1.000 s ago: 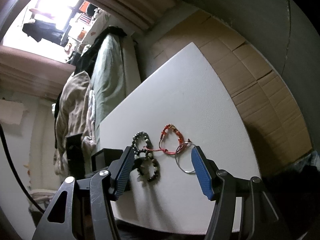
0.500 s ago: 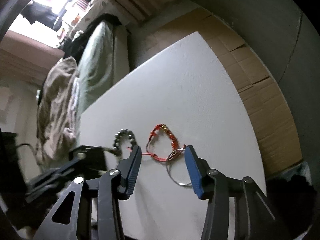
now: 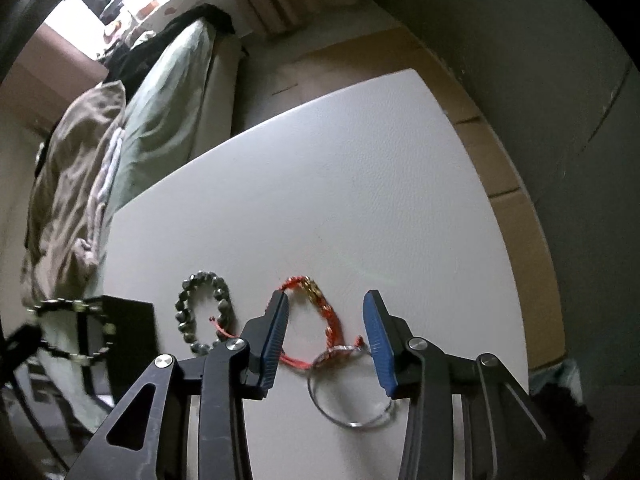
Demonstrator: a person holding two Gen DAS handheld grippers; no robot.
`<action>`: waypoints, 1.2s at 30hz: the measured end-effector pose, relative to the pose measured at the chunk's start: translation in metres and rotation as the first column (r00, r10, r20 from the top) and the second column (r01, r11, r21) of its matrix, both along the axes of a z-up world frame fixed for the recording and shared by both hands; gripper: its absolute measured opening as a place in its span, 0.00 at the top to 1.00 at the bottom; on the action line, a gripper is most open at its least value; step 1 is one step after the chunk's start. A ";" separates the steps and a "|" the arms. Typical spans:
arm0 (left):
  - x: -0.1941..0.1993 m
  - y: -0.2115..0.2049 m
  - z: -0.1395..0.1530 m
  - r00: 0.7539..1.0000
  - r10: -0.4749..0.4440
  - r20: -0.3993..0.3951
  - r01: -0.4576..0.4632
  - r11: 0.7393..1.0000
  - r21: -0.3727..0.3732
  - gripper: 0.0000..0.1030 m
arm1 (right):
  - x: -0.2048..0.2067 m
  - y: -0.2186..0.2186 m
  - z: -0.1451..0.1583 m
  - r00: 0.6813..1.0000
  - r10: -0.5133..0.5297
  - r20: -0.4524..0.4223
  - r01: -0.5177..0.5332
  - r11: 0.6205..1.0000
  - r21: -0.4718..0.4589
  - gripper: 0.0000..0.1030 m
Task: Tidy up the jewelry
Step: 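Drop dark bracelet from left tool into box while right tool grasps red bracelet, then lower the red string bracelet into the black box with the right tool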
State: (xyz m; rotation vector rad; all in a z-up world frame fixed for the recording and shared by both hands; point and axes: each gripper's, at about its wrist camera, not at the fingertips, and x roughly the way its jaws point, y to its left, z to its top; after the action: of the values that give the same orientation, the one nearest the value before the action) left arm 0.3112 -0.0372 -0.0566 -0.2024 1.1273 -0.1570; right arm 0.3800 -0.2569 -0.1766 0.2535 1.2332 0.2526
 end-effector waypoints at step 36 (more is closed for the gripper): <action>-0.026 0.072 -0.027 0.980 0.177 -0.096 -0.176 0.984 0.012 0.44 | -0.057 0.050 0.081 0.956 0.193 0.222 -0.255 0.919 0.300 0.91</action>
State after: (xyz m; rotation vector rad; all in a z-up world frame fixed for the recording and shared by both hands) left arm 0.2850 0.0349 -0.0833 -0.3082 1.2002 0.0131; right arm 0.3230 -0.2068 -0.0961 0.3649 1.0267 0.6709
